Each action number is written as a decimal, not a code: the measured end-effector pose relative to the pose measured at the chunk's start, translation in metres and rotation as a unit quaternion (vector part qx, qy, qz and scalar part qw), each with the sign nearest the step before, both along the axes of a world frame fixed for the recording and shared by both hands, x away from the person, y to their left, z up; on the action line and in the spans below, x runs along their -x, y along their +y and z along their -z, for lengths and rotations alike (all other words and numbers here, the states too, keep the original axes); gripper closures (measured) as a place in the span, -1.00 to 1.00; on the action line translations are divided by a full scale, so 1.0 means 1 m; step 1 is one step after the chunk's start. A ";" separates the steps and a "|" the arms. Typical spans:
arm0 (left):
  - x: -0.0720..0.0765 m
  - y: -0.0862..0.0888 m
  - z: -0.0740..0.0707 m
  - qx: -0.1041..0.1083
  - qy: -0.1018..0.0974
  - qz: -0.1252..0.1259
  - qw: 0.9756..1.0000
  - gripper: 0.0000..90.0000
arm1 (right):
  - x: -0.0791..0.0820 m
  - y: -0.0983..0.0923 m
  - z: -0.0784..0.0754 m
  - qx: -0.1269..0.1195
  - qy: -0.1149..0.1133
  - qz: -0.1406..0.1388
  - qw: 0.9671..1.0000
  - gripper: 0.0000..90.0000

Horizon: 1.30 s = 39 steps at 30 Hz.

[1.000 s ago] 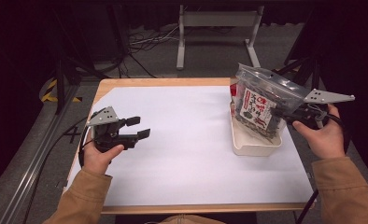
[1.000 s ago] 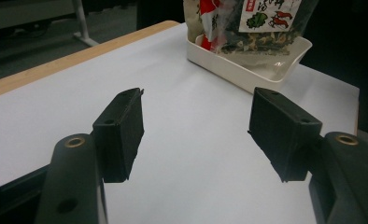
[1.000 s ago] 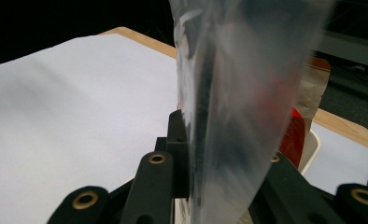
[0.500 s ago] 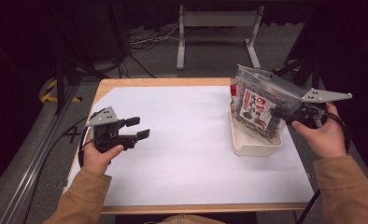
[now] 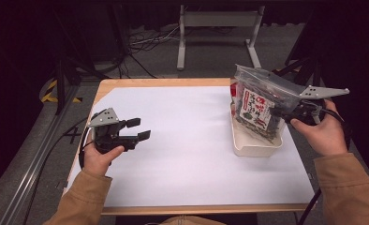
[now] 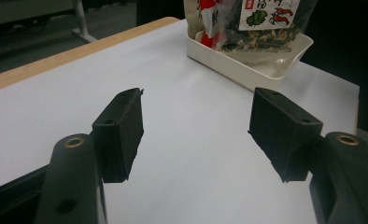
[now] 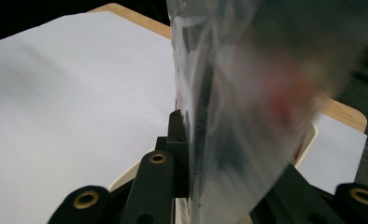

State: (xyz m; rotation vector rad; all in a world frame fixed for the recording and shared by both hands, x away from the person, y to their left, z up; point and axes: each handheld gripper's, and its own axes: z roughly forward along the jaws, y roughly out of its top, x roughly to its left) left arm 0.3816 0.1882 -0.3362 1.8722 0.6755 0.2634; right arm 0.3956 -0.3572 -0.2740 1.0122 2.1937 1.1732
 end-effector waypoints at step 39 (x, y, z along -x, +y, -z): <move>0.001 0.005 0.000 0.005 0.004 -0.001 1.000 -0.24 | -0.010 -0.022 0.037 -0.073 0.055 0.011 0.996 0.62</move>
